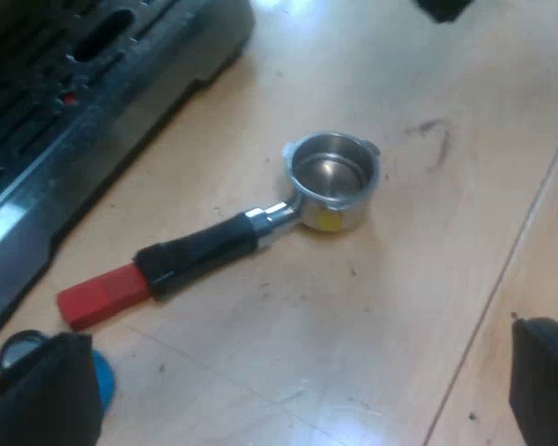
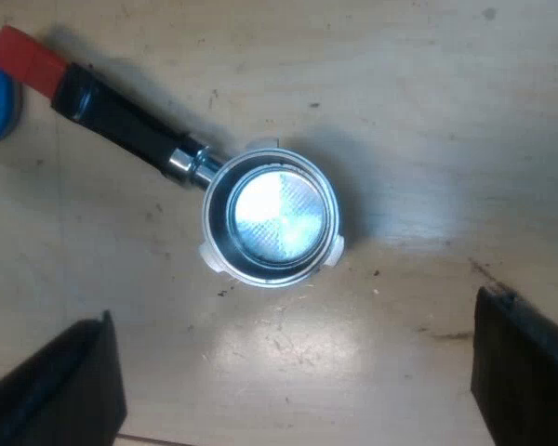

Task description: Put the handle in the coffee machine

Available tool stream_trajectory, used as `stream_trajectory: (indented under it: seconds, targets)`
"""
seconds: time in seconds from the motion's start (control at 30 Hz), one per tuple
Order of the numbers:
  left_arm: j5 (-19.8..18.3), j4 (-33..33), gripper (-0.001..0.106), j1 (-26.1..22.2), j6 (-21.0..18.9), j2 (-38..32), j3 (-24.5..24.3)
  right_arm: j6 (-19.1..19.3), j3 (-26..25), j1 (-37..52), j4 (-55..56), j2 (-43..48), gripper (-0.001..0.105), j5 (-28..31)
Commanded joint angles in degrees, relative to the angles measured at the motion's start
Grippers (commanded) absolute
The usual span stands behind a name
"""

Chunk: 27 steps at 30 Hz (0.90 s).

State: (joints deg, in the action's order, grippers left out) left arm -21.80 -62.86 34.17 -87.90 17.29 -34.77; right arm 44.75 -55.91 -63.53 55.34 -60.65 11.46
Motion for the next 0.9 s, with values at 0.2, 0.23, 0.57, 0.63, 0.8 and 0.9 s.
stream_trajectory:
  seconds: [0.2, 0.23, 0.57, 0.63, 0.8, 0.9]
  targets:
    - [0.06, 0.17, 0.091, 3.48, 2.98, 2.21, -0.39, -6.03, -0.41, -0.15, -5.6, -5.68, 0.078, 0.22]
    - [0.06, 0.17, 0.091, 3.47, 3.0, 2.2, -0.39, -6.29, -0.41, -0.15, -5.73, -5.85, 0.078, 0.22]
    - [0.06, 1.87, 0.091, 3.47, 2.99, 2.2, -0.39, -13.5, -0.41, -0.15, -7.13, -14.04, 0.078, -0.1]
    - [0.06, 1.87, 0.091, 3.47, 2.99, 2.2, -0.39, -13.47, -0.41, -0.15, -7.1, -15.13, 0.078, -0.1]
    - [0.06, 1.87, 0.091, 3.47, 2.99, 2.2, -0.39, -13.76, -0.41, 0.0, -10.94, -19.25, 0.078, -0.1]
    - [0.06, 1.87, 0.091, 3.47, 2.99, 2.2, -0.39, -14.26, -0.41, 0.0, -12.7, -21.05, 0.078, -0.1]
